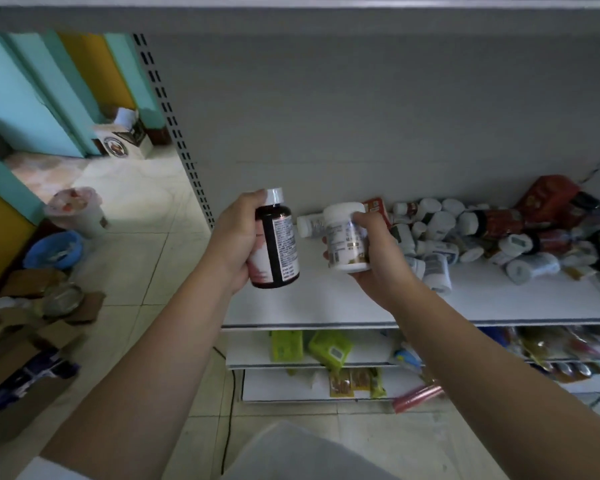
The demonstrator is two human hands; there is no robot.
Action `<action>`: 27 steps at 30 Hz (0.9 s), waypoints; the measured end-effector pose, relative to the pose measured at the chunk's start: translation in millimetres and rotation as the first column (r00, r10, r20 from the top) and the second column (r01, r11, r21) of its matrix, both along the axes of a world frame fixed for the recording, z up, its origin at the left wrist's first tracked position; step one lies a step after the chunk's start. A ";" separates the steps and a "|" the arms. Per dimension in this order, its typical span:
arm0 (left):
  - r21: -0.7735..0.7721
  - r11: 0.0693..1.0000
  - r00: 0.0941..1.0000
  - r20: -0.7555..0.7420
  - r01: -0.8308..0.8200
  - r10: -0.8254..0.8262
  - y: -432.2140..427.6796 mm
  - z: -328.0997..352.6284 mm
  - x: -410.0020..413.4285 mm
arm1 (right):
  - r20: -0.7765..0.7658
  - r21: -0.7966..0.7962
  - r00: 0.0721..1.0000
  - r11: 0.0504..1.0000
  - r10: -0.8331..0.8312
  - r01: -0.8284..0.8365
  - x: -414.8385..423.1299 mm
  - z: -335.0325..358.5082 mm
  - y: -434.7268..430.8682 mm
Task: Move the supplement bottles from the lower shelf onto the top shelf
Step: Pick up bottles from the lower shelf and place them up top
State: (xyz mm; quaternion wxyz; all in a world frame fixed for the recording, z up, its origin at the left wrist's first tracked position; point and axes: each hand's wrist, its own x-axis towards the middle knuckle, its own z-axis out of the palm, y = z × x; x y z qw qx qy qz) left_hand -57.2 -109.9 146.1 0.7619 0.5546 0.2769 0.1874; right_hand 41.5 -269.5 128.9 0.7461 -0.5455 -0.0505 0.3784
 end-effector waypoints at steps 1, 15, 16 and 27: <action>0.007 1.000 1.000 0.020 -0.004 0.003 -9.9 7.8 -5.0 | 0.027 0.000 0.999 1.000 0.029 -0.029 -3.4 8.3 -7.4; 0.269 0.955 0.965 0.256 -0.125 0.055 -103.9 143.4 -69.6 | 0.465 0.063 0.862 0.964 0.201 -0.259 -49.7 125.7 -91.3; 0.296 0.946 0.962 0.270 -0.134 0.052 -104.5 155.0 -72.3 | 0.502 0.074 0.841 0.959 0.201 -0.273 -51.5 137.0 -93.2; 0.559 0.816 0.933 0.353 -0.148 -0.073 -45.2 245.2 -77.5 | 0.762 0.123 0.639 0.946 0.104 -0.300 -43.5 238.4 -53.7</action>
